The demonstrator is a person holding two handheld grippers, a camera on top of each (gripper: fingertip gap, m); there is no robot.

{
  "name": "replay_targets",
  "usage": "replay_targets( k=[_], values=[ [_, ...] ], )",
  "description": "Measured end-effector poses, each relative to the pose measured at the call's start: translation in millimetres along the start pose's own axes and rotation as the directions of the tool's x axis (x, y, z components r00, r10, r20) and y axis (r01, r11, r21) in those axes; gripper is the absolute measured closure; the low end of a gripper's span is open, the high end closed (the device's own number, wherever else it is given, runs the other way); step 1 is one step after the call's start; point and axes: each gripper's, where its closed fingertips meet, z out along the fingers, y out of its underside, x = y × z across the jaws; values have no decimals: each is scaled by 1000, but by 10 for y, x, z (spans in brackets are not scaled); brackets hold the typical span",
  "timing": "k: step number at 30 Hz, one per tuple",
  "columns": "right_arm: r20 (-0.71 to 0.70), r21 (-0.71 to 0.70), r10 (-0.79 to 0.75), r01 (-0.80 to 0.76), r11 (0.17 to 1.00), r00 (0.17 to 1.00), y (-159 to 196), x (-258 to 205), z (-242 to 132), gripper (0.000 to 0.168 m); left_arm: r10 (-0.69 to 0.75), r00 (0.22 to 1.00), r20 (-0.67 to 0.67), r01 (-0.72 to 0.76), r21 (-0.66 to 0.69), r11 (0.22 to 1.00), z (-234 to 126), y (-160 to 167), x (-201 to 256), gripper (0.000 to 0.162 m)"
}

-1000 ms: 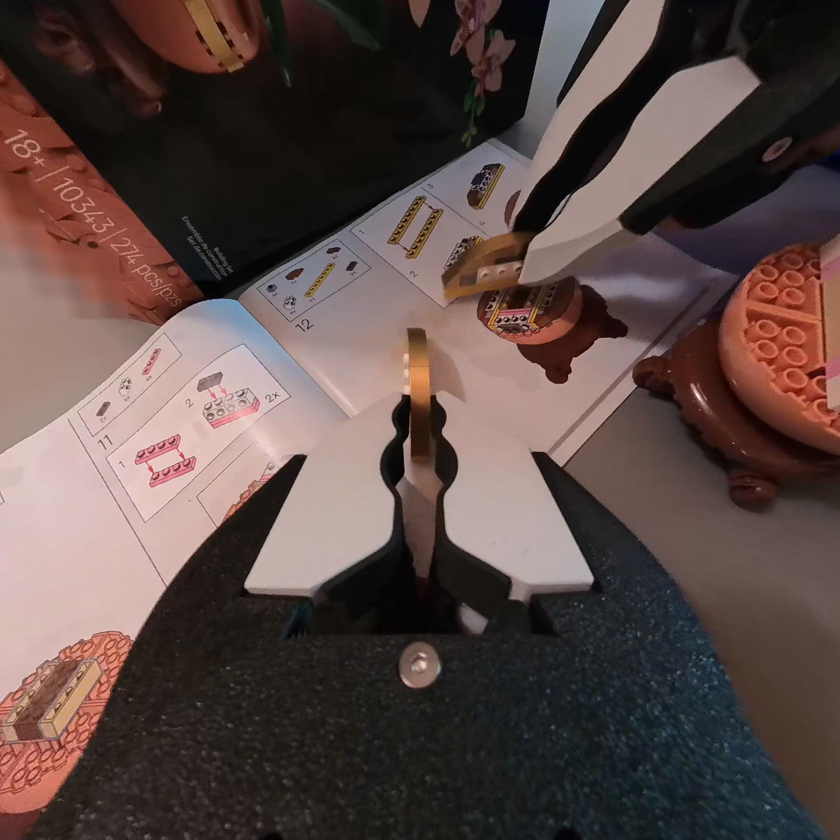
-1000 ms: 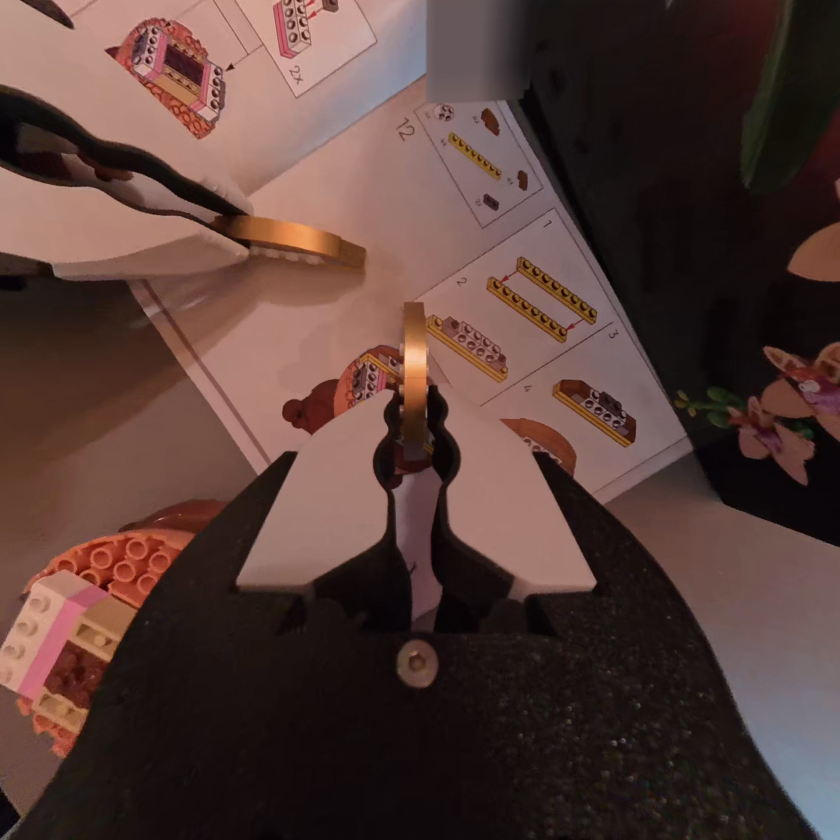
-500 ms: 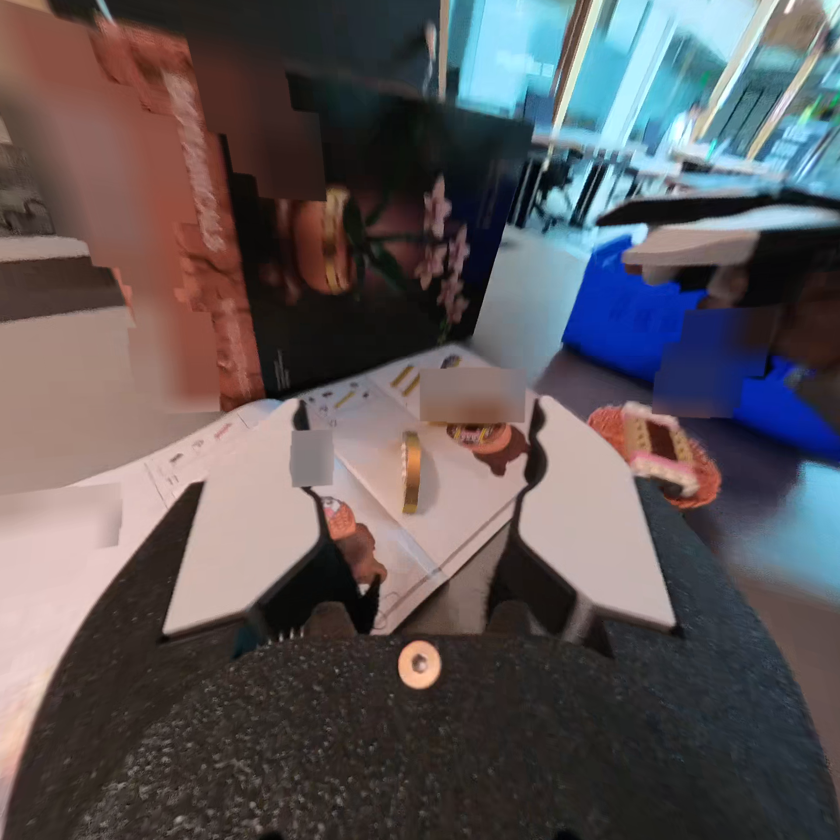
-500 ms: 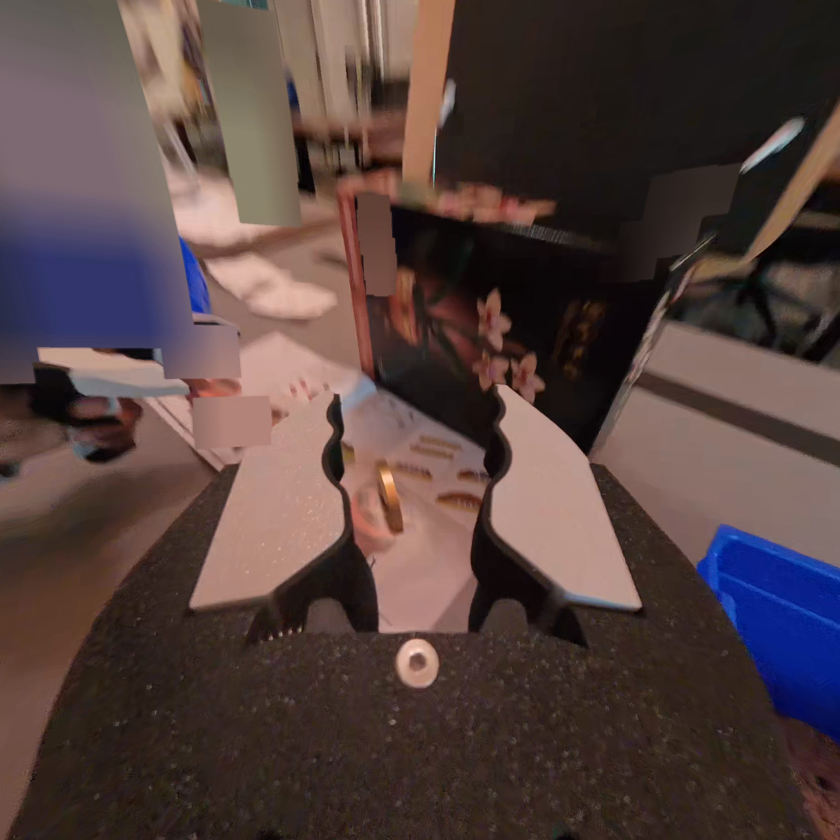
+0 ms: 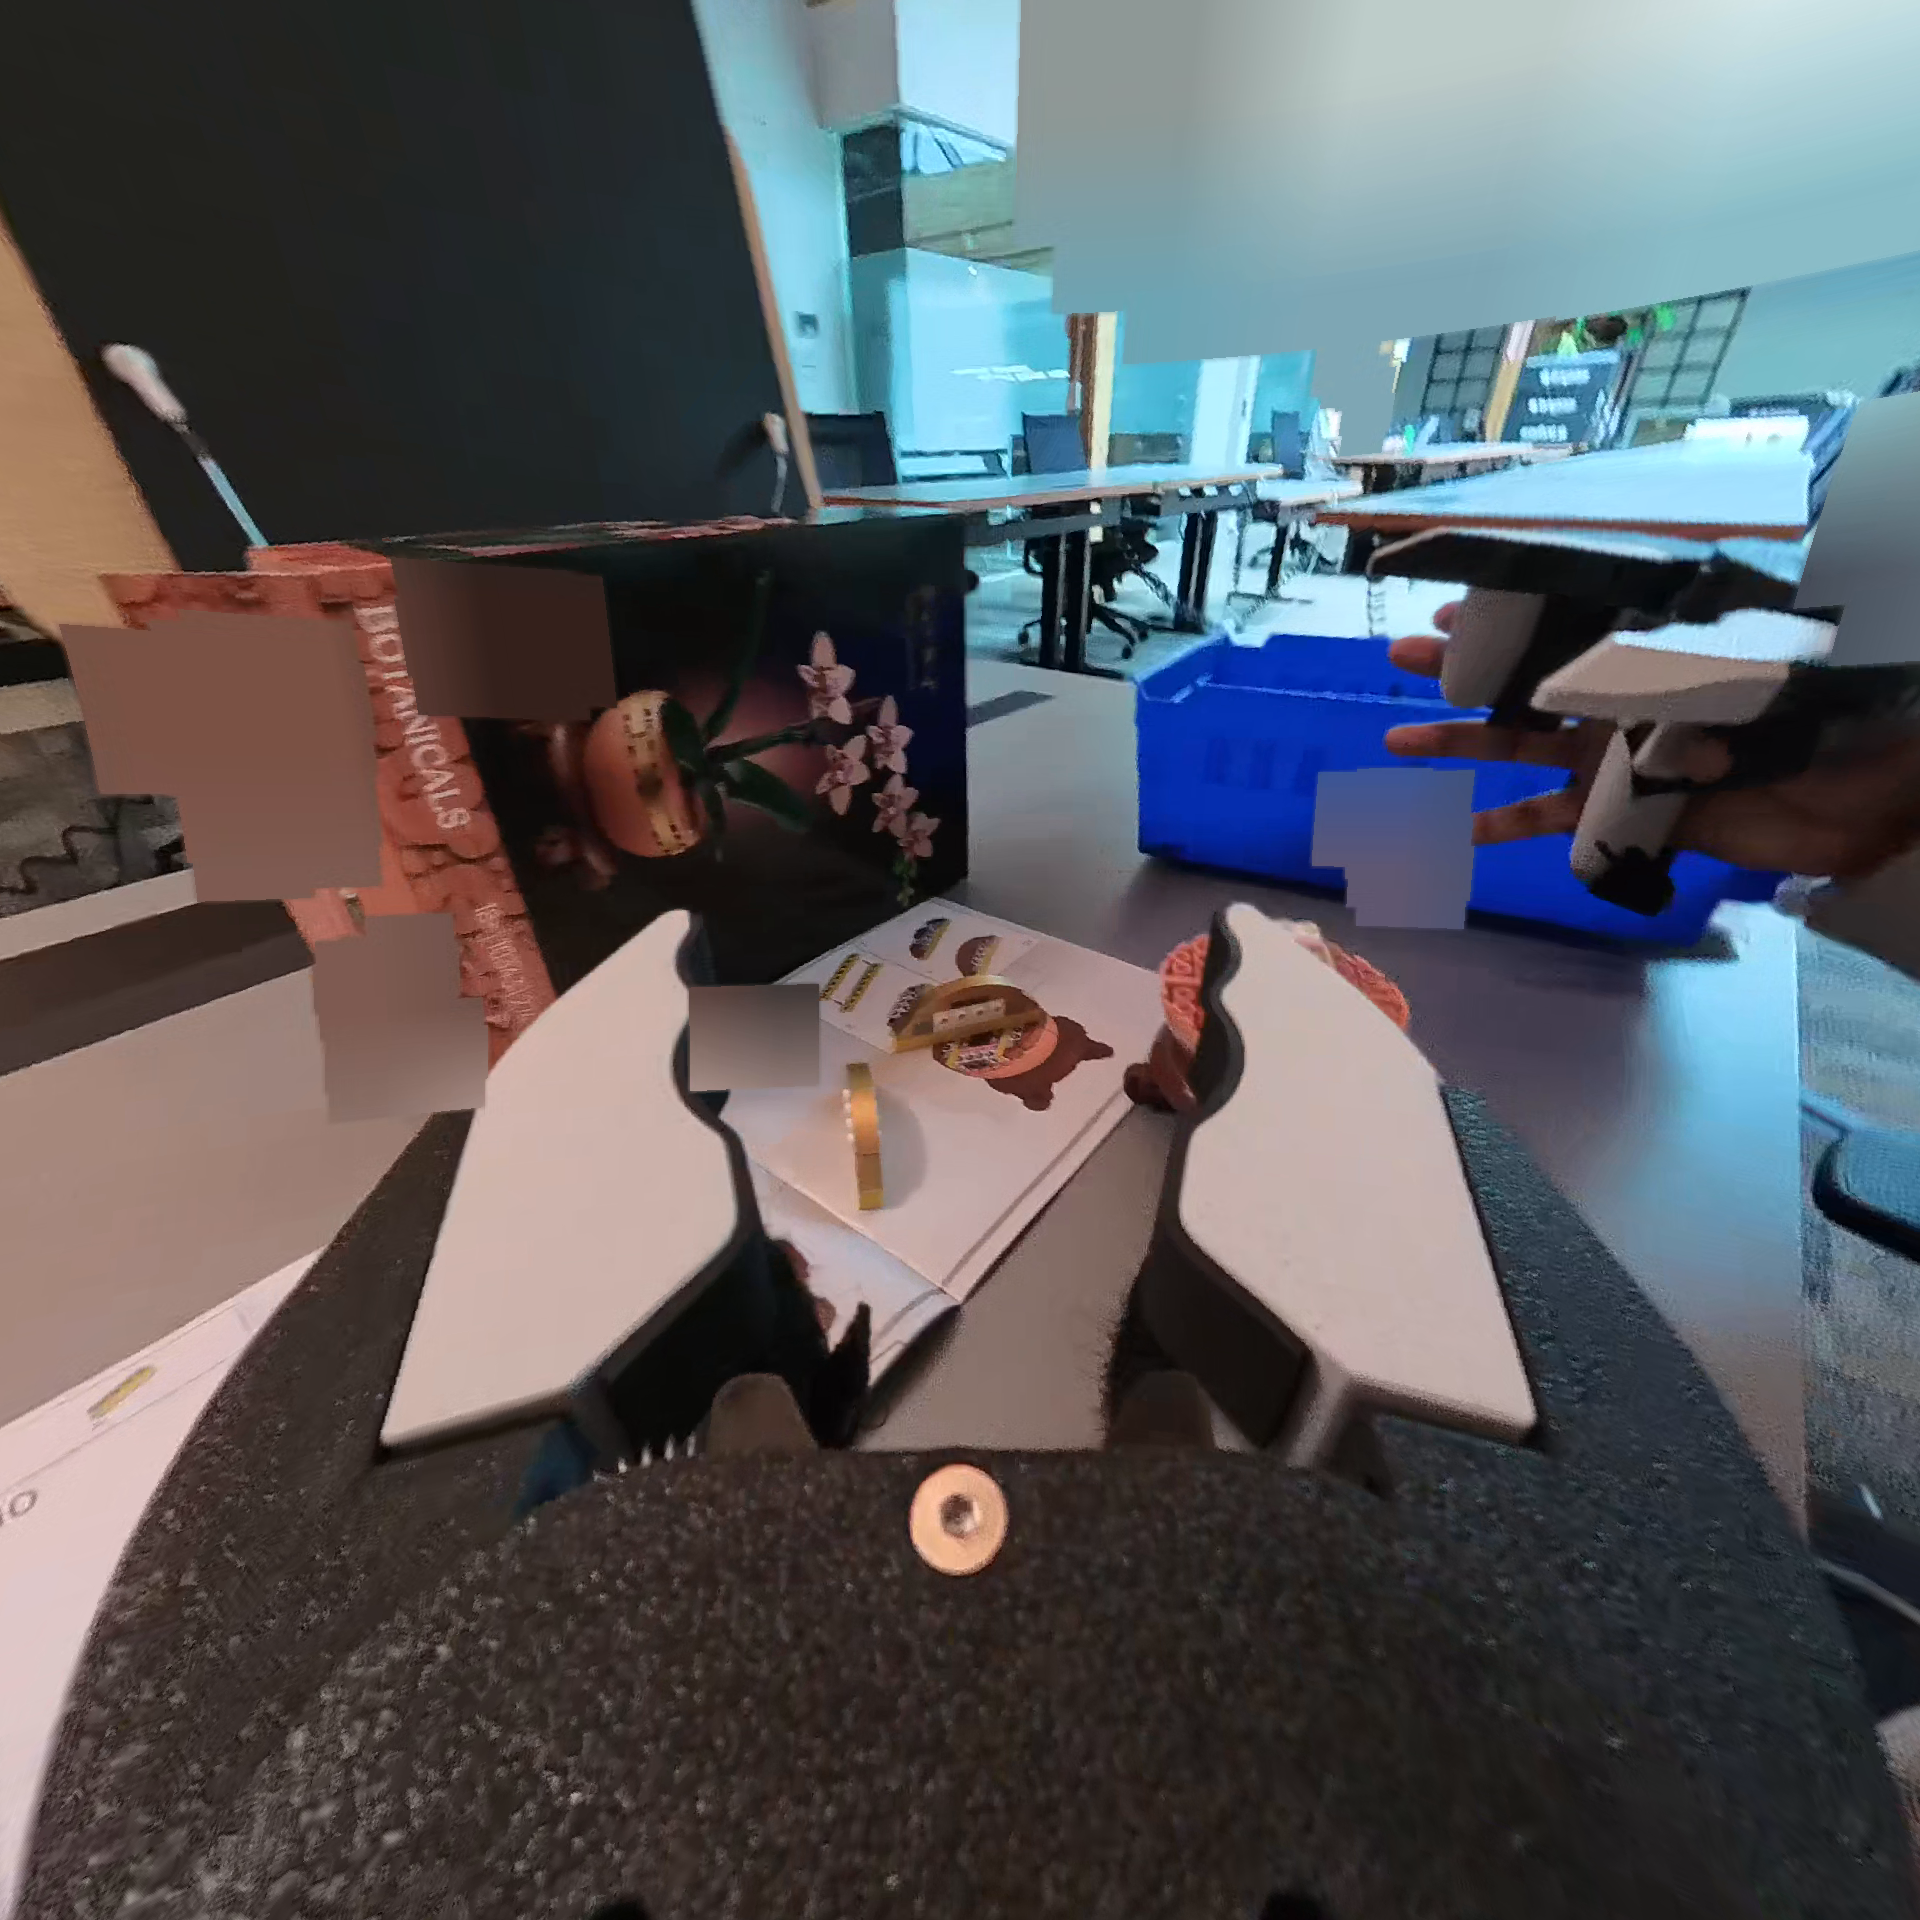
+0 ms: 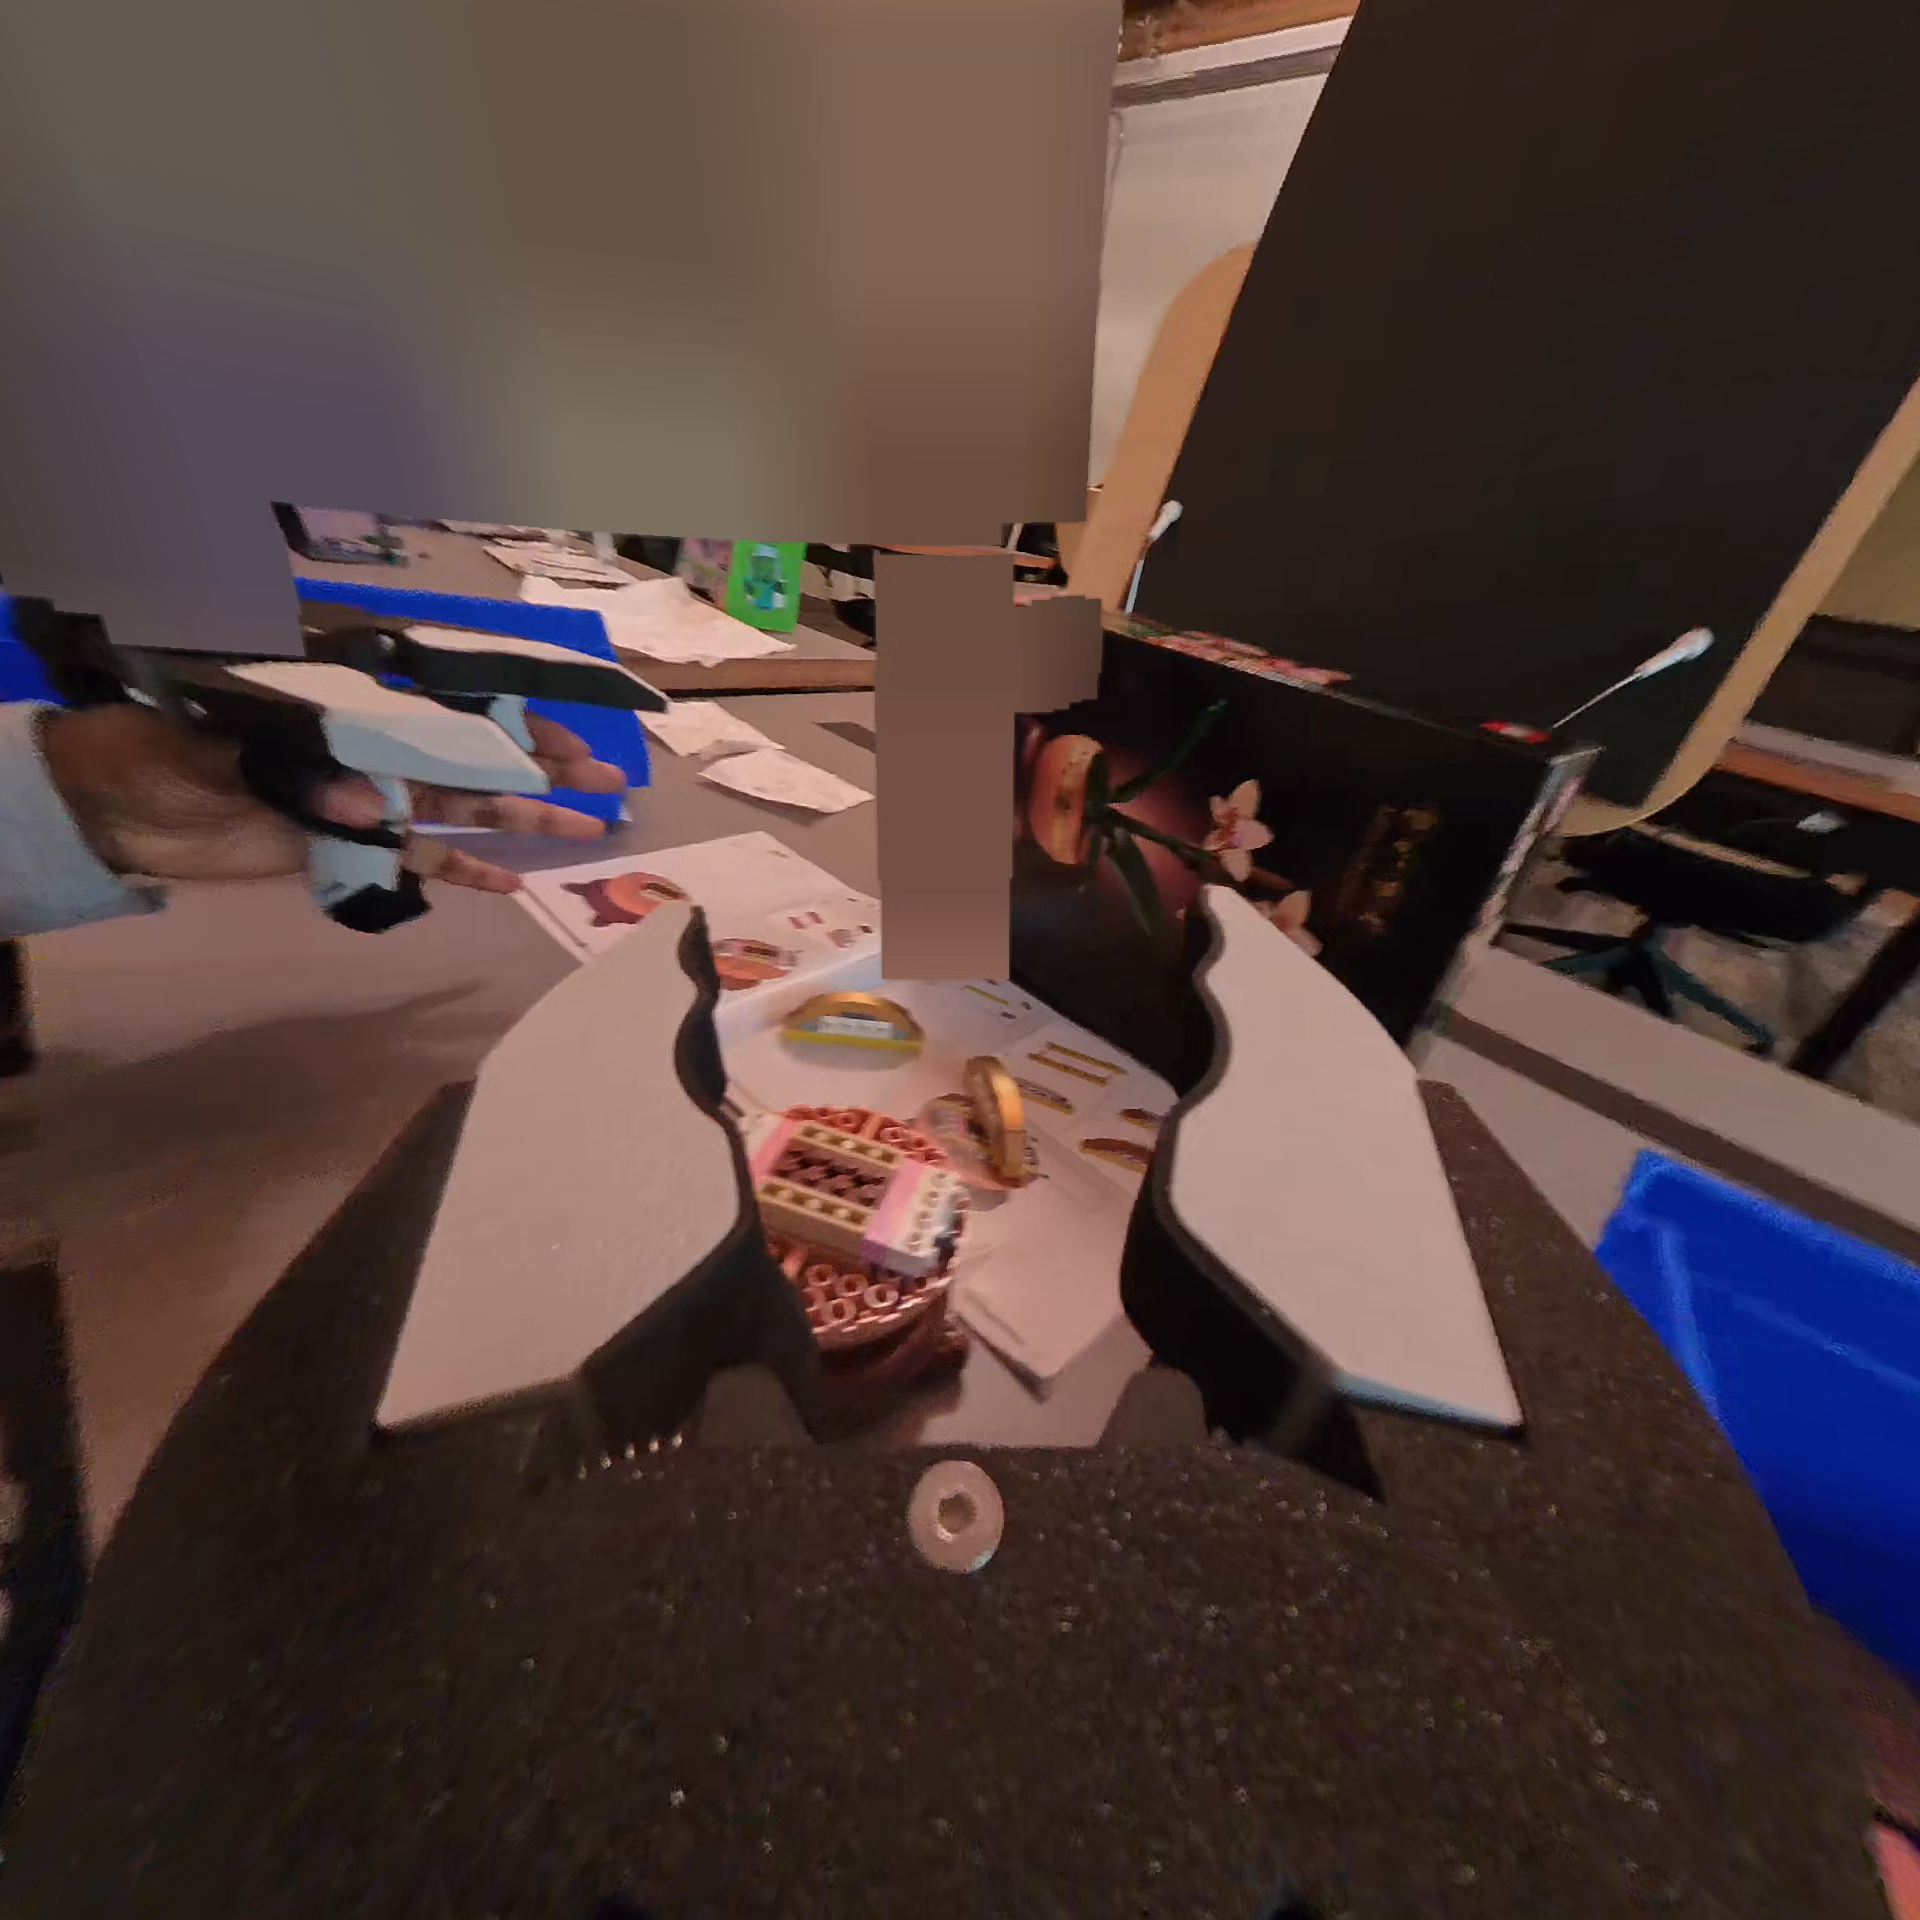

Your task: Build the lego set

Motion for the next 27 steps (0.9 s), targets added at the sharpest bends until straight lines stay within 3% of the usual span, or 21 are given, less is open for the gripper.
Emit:
replay_targets(
  k=[2,5,9,13,17,21,27],
  values=[
    [37,-34,81,-80,996,996,140,-120,-7,87,46,998,-45,-48,-52,997,59,97,144,90],
    [63,-191,146,-132,973,987,516,-290,-16,81,94,986,-135,-113,-140,984,226,306,382,108],
    [79,-320,241,-205,925,967,860,-460,65,67,48,966,-255,-134,-332,934,535,765,621,111],
    [97,-360,185,-139,922,978,997,-449,199,77,-35,914,-404,-151,-420,895,690,1017,889,117],
    [157,-364,185,-117,924,970,1006,-443,258,80,-41,873,-485,-182,-402,897,623,1011,1005,122],
    [342,-336,158,-37,941,926,978,-581,296,93,-94,842,-532,-159,-410,898,428,980,1153,128],
    [578,-285,155,20,958,801,933,-900,478,87,-154,839,-521,-118,-452,884,106,965,1252,128]
  ],
)
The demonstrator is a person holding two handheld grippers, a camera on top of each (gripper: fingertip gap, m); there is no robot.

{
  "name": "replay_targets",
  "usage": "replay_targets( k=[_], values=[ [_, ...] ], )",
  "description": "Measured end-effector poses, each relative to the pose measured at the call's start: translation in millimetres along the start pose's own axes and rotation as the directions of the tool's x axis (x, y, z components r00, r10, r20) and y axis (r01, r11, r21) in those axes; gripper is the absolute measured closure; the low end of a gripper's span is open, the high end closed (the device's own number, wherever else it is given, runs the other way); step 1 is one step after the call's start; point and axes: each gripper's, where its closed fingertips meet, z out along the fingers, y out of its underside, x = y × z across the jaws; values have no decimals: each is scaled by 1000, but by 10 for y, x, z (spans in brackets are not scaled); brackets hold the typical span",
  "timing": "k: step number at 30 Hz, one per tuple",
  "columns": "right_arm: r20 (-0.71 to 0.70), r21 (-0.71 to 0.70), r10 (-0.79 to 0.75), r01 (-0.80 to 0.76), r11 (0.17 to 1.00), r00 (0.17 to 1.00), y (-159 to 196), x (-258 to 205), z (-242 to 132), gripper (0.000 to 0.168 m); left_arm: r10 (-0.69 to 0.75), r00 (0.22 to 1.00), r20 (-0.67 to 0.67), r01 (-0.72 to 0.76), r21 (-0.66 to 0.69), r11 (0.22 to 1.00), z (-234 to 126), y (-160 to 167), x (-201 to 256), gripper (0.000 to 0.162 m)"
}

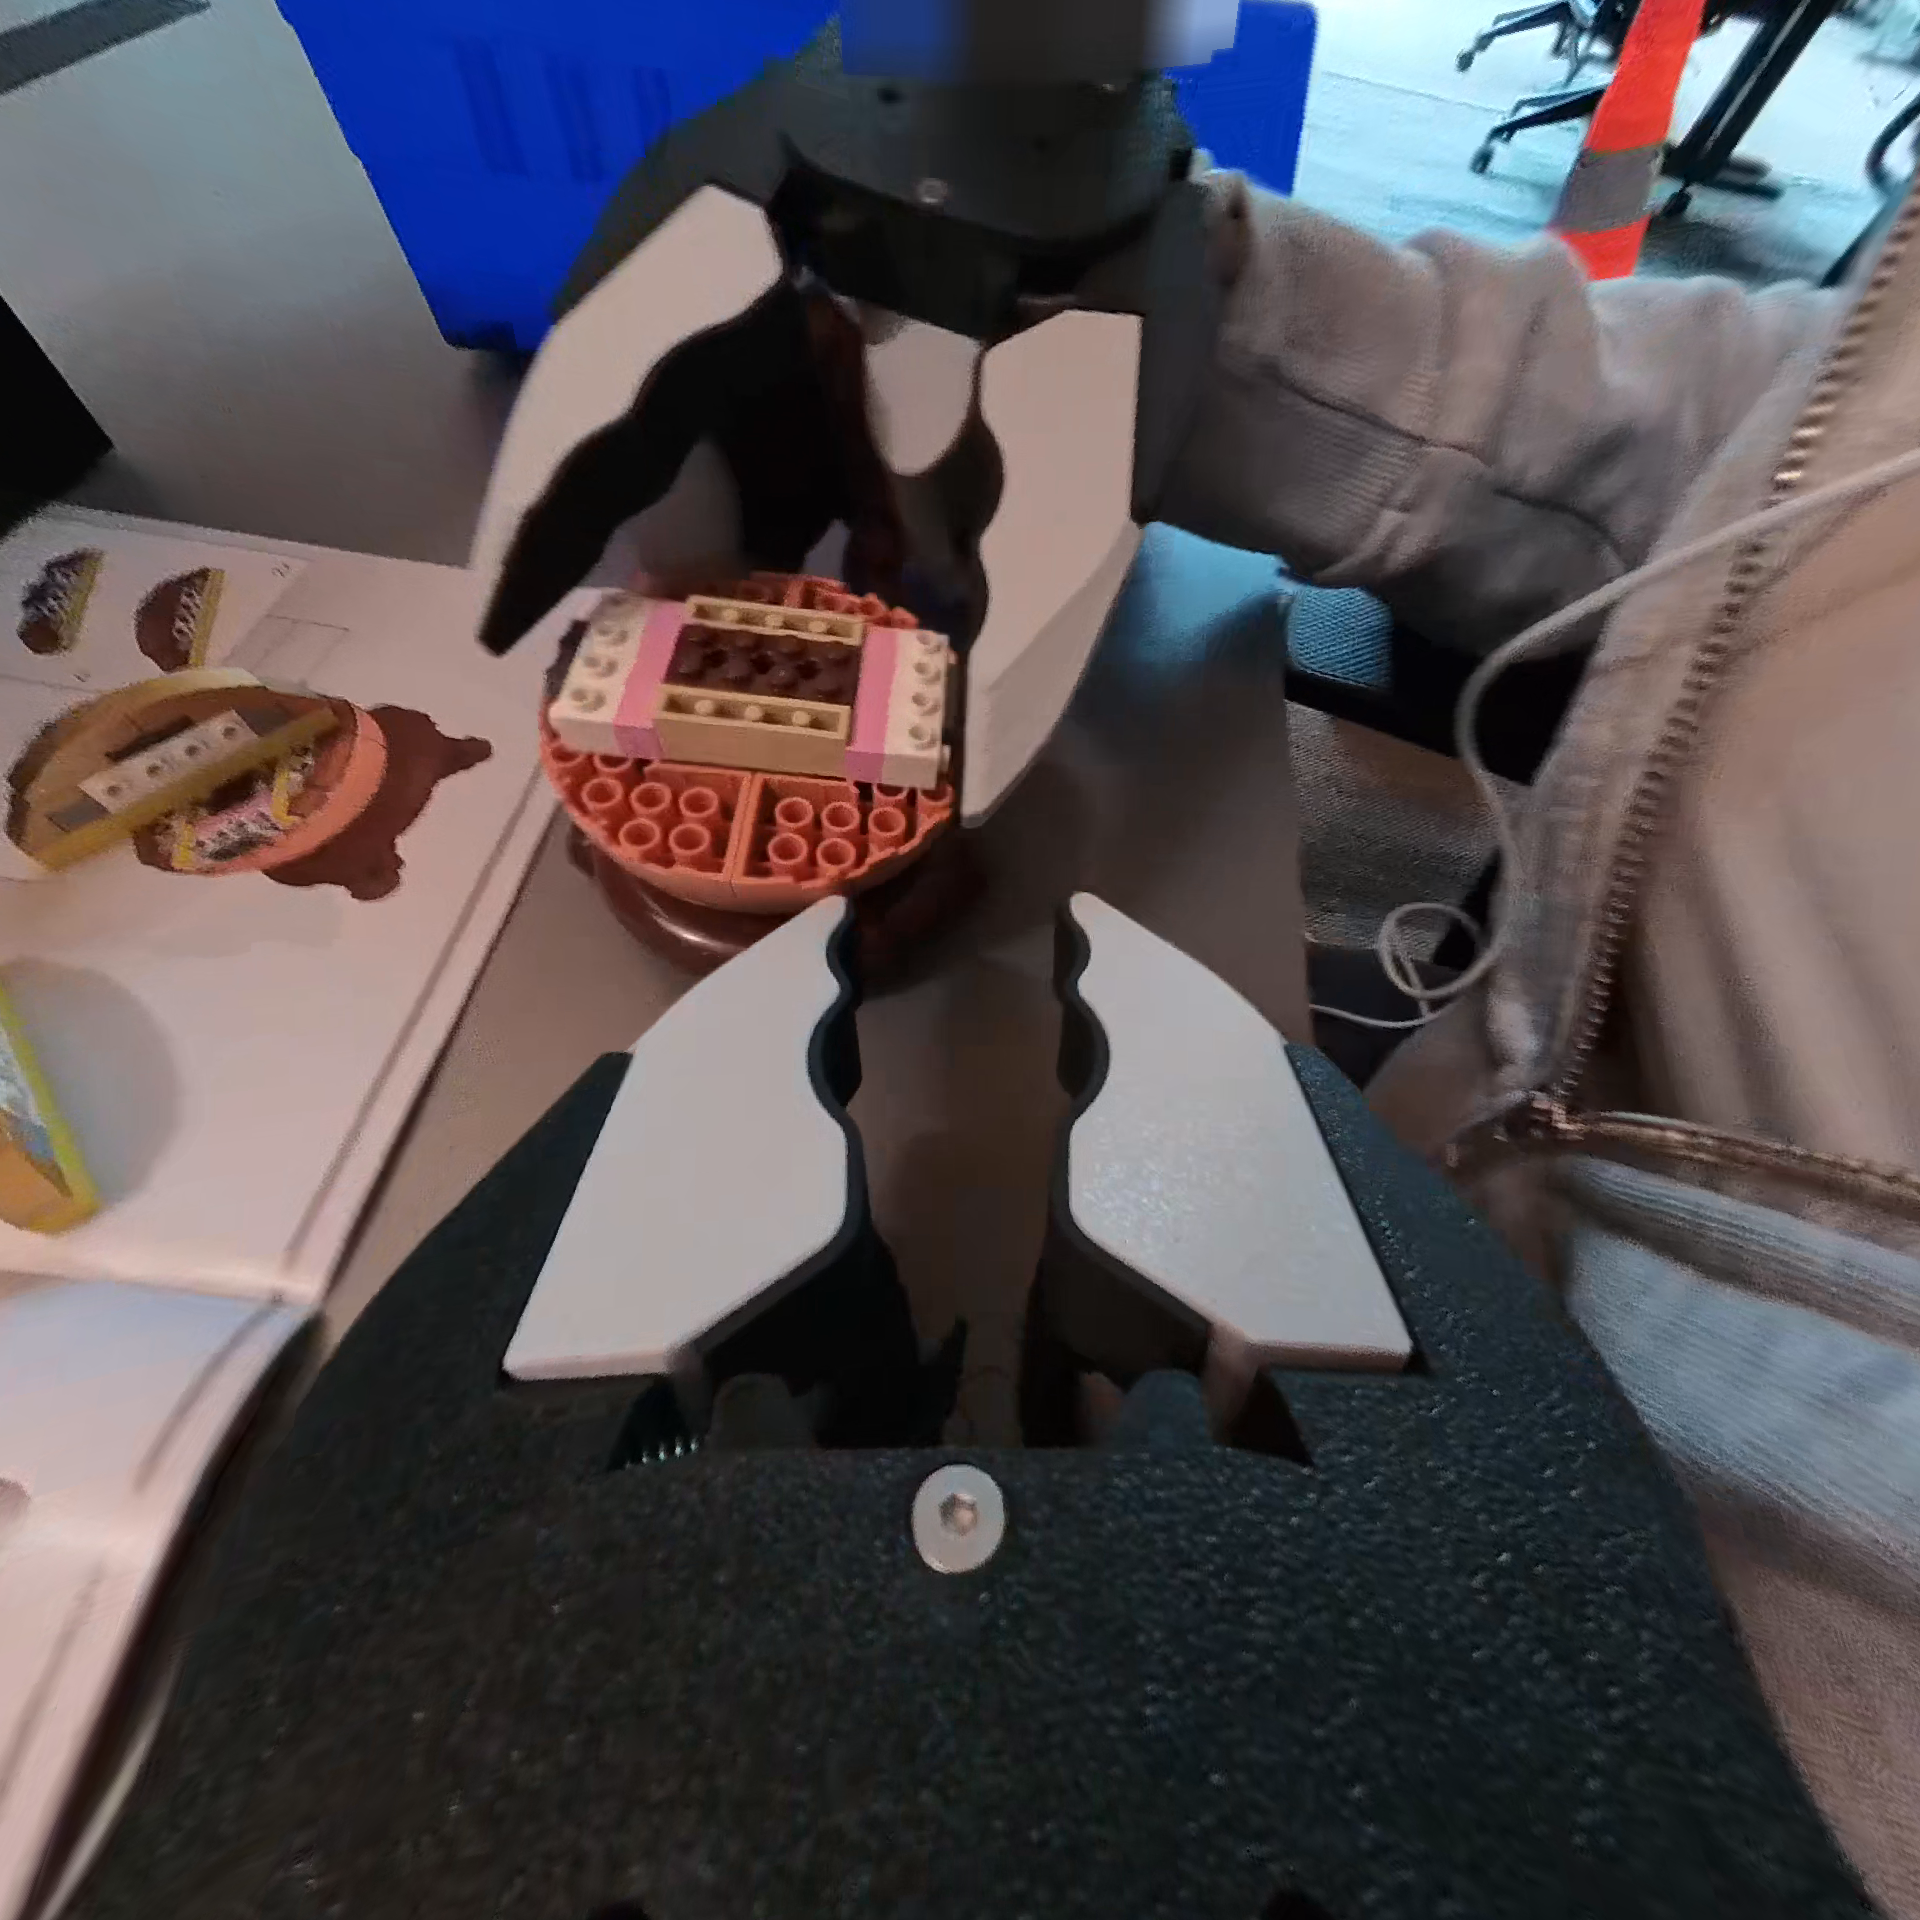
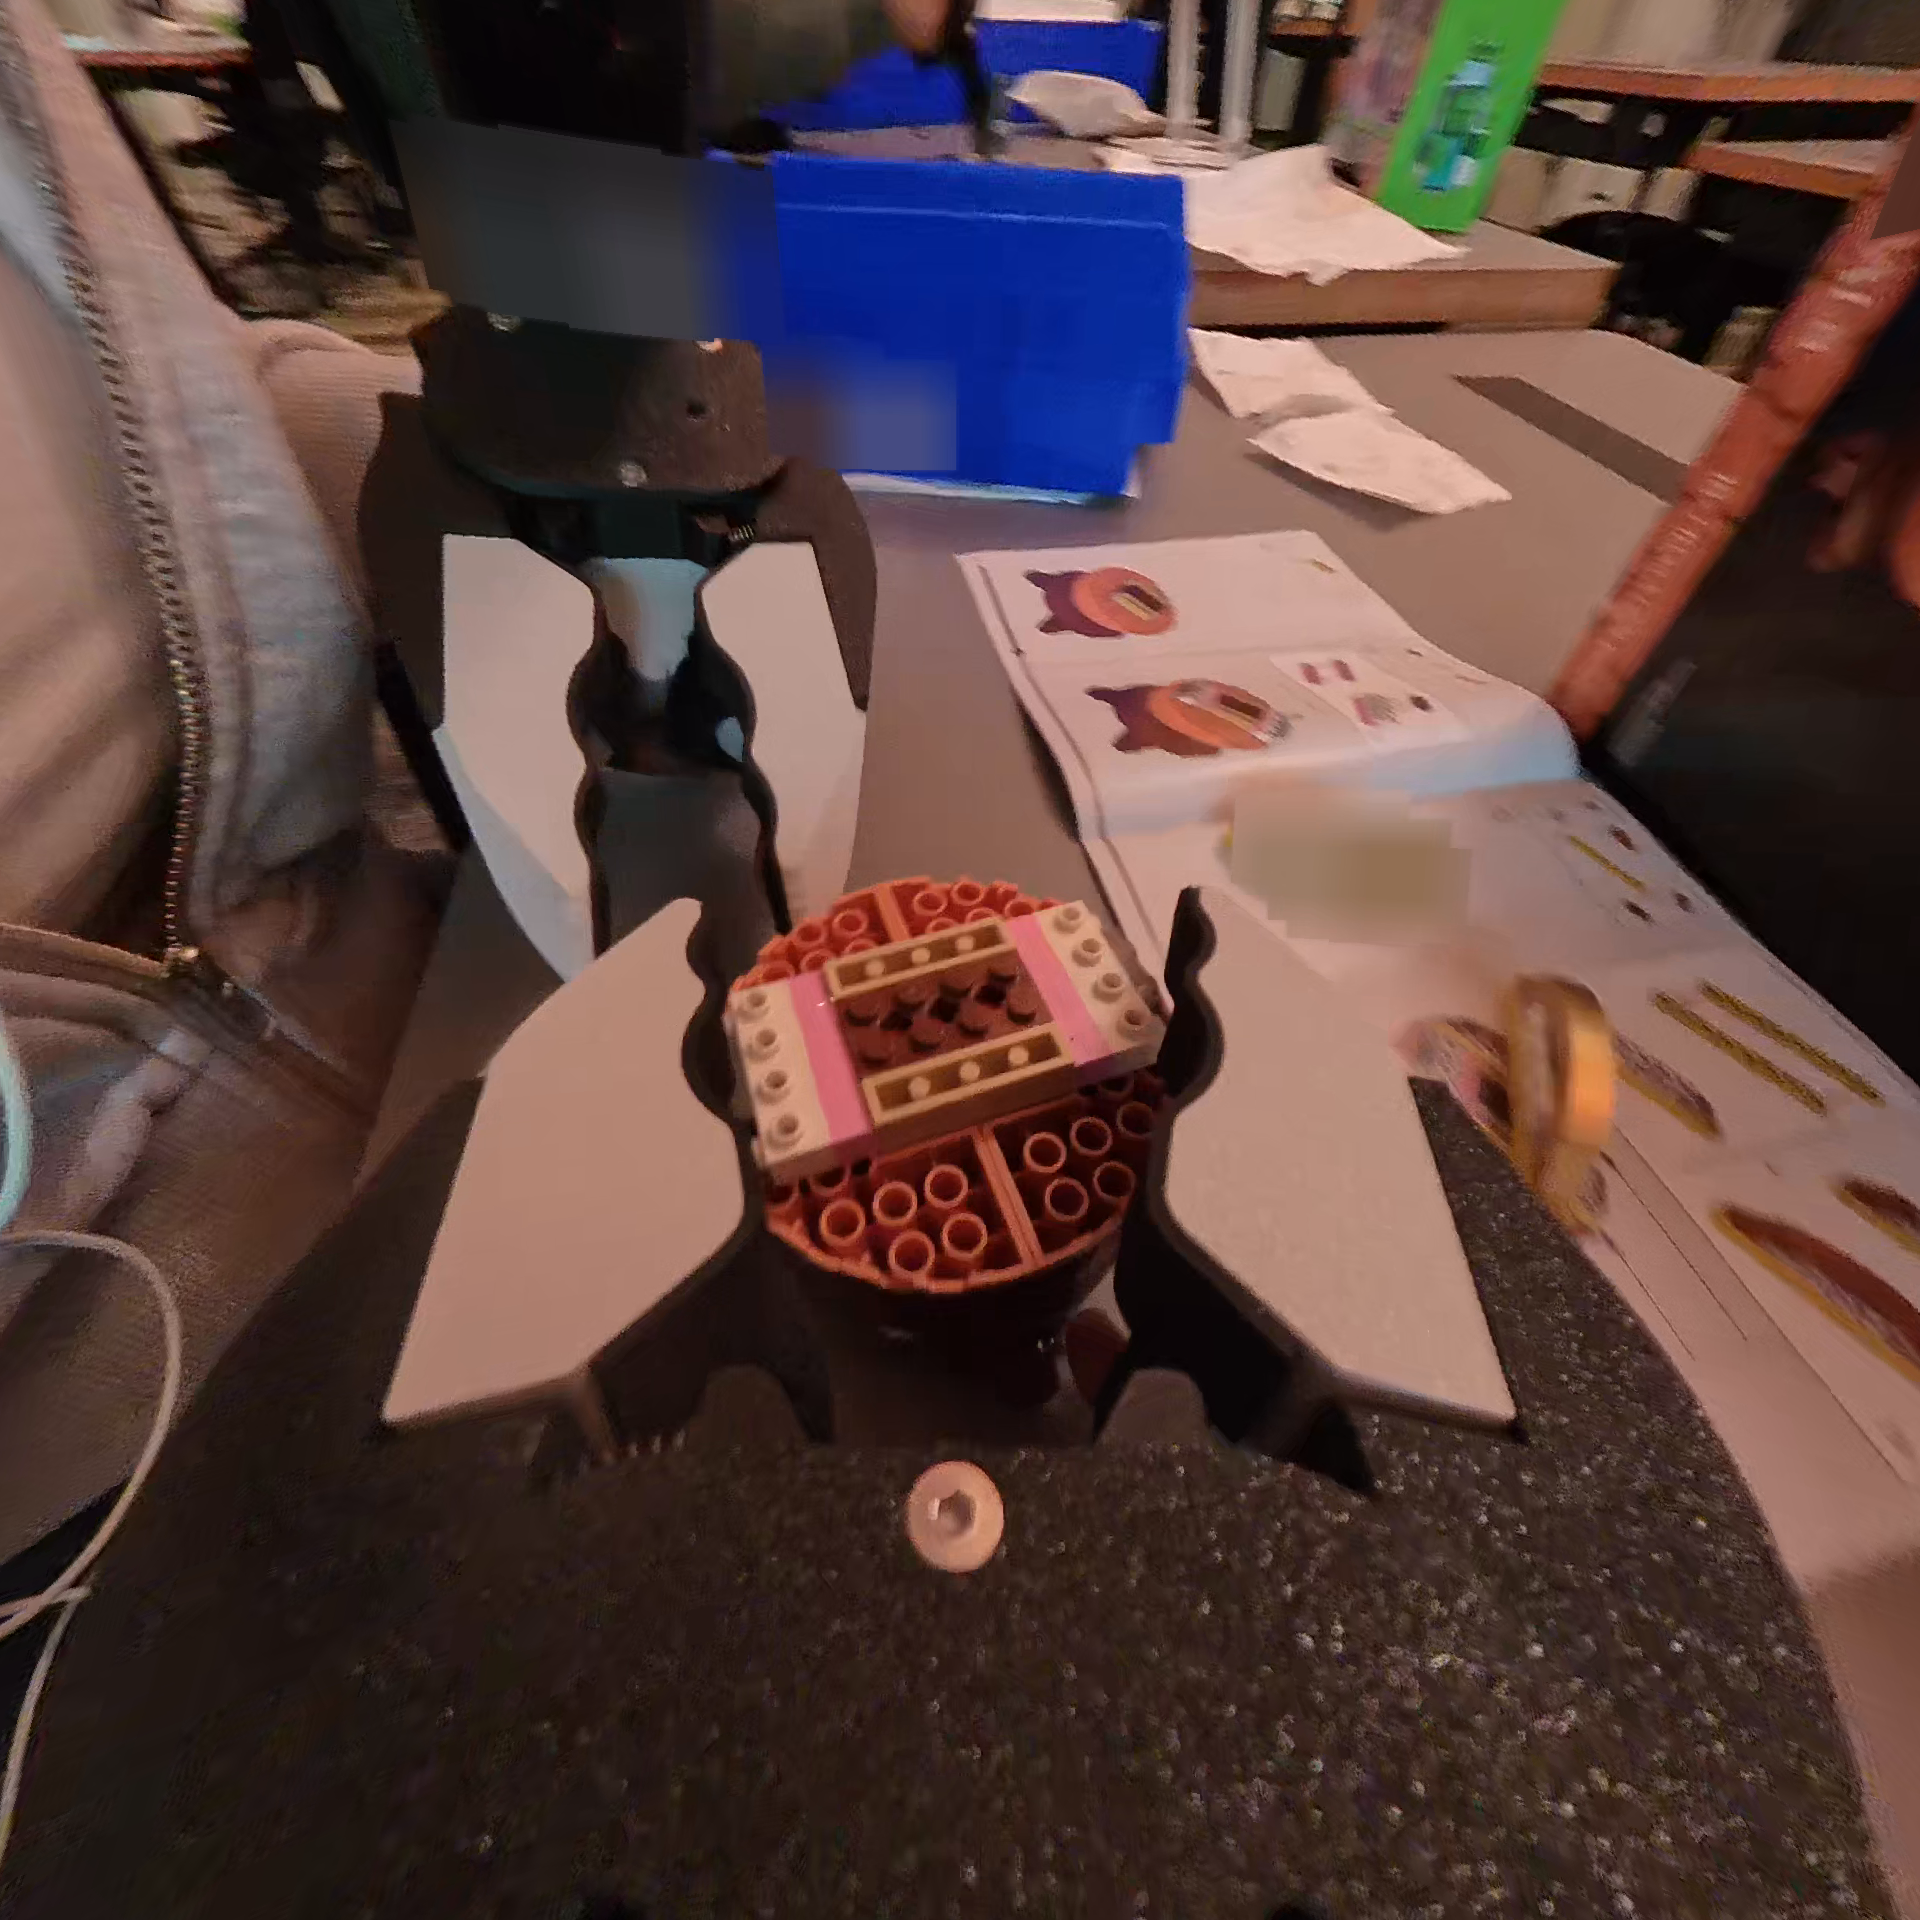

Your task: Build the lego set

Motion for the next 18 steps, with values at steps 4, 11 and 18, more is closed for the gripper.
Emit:
replay_targets(
  k=[4,11,18],
  values=[
    [148,26,-39,36,999,988,-107,-103,156,90,-75,997,-18,75,33,997,-89,58,129,128],
    [-353,146,107,-58,988,930,-280,872,-484,118,-114,988,102,95,174,980,-443,-60,-170,130],
    [-414,-318,-25,-119,941,910,379,1280,-163,128,-108,961,253,48,230,972,-645,-150,-680,102]
  ],
)
